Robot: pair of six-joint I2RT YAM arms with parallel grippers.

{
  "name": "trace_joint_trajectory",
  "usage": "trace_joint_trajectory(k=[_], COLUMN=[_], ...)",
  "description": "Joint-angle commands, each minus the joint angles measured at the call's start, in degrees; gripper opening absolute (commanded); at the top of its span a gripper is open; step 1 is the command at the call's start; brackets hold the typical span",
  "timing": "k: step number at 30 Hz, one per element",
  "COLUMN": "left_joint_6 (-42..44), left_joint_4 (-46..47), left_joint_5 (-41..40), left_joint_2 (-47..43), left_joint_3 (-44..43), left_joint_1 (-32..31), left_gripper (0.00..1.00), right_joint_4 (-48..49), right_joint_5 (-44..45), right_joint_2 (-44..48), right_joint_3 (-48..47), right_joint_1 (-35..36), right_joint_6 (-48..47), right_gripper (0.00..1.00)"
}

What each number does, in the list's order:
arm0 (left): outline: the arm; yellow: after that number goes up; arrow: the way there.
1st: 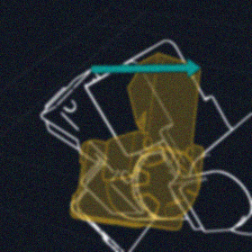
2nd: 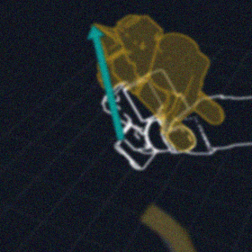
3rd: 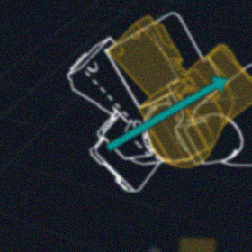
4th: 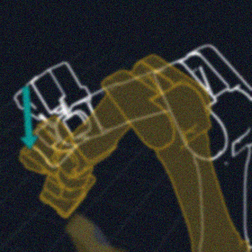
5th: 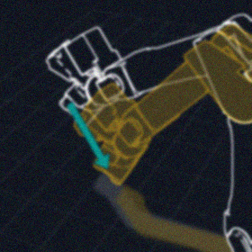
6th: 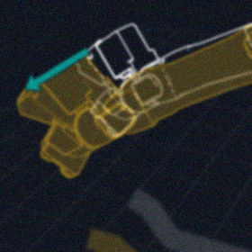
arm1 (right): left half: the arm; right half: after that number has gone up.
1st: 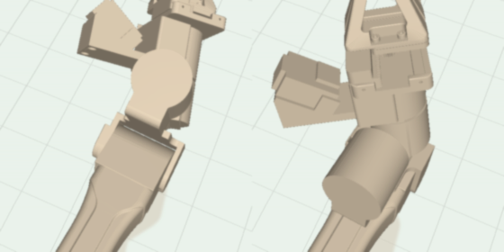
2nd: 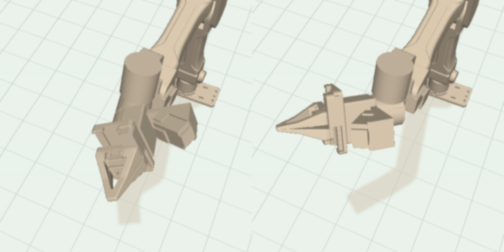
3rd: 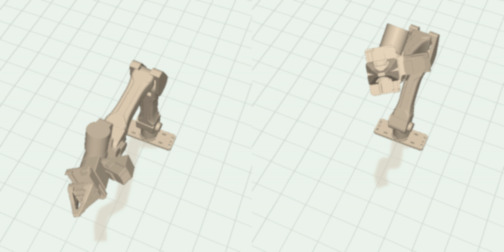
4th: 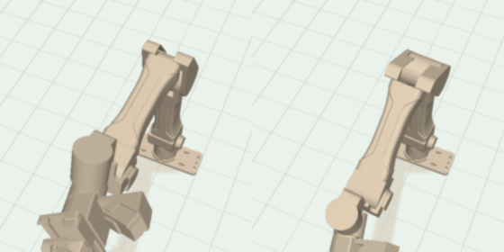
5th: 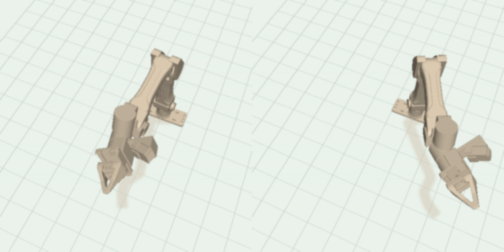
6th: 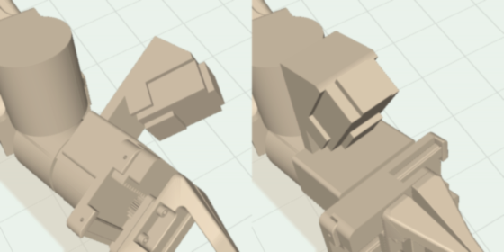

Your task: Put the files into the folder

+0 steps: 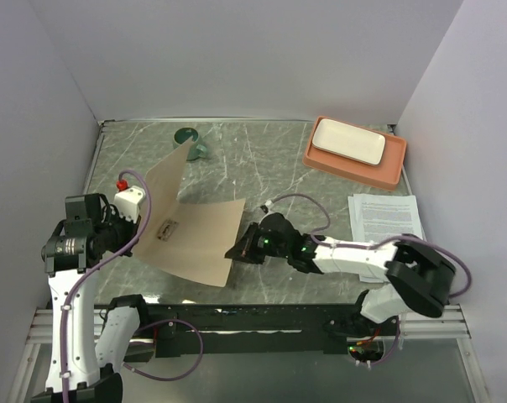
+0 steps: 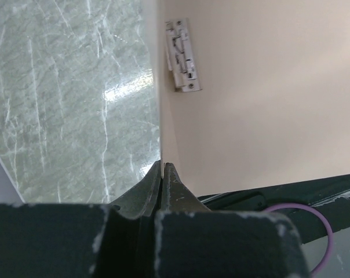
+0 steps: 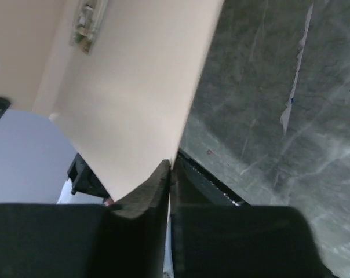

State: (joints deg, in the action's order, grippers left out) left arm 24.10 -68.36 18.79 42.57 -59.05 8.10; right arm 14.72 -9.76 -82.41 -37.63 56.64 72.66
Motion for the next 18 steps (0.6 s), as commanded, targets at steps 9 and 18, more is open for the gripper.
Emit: trace_joint_trajectory(k=[9,18], left_joint_6=[-1.77,-0.81], left_joint_4=[0.77,-0.02], left_joint_5=[0.64,-1.91], left_joint_2=[2.08,0.77], left_joint_3=[-2.65,-5.29], left_joint_1=[-0.01,-0.10], left_gripper=[0.77,0.98], right_joint_4=[-34.66,-45.48], right_joint_5=[16.44,17.05], right_joint_2=[19.92,21.24], right_joint_3=[-15.35,-18.19], right_joint_1=[0.22,-0.48], right_joint_6=[-31.95,-38.82], right_gripper=[0.00,0.00])
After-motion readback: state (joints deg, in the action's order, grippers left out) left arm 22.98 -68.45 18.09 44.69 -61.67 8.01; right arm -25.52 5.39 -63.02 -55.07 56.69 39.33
